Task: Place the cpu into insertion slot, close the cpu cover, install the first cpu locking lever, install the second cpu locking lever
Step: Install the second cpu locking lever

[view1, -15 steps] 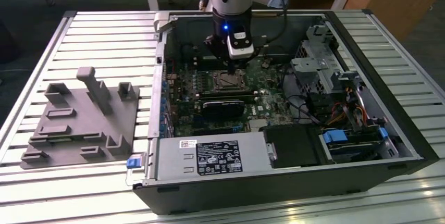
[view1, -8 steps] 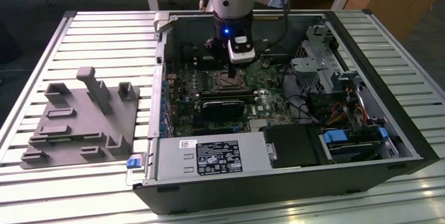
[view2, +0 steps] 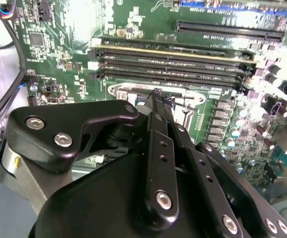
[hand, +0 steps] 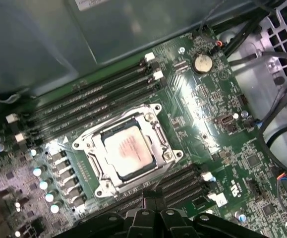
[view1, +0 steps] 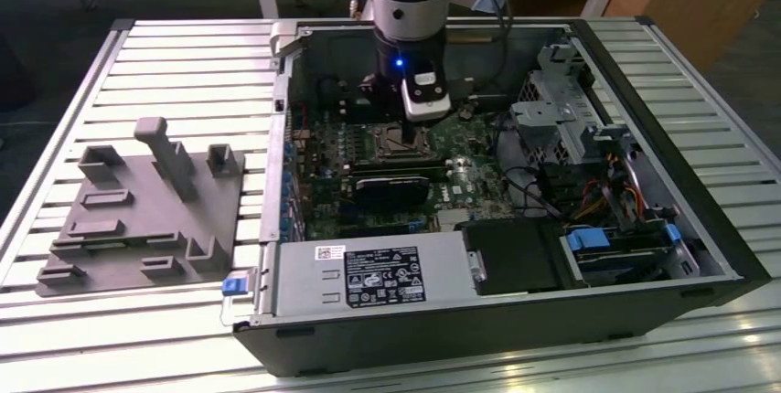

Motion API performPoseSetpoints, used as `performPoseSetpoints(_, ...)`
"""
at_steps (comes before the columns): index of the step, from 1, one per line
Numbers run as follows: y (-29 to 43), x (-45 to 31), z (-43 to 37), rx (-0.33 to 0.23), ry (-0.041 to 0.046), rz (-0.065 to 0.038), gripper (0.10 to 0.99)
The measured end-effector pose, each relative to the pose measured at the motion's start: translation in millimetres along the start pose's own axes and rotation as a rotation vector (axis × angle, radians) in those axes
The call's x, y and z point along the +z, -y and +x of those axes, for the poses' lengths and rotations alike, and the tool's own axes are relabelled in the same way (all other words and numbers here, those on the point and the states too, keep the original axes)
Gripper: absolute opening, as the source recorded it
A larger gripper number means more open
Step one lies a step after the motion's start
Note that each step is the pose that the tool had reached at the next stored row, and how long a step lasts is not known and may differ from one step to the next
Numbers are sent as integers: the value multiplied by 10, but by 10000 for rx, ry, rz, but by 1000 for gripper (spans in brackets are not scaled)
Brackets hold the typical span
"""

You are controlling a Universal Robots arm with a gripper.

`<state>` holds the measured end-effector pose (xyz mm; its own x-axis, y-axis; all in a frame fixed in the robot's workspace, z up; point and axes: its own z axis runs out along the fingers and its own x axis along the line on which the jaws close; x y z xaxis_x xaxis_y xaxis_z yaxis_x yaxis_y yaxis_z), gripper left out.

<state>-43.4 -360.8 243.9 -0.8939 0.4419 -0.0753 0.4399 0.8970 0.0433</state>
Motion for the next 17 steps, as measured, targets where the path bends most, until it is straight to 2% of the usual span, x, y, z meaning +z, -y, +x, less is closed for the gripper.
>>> performPoseSetpoints(10, 55, 38, 22, -727, -35, -62, 106)
performPoseSetpoints(17, 139, 79, 40, -995, -58, -107, 106)
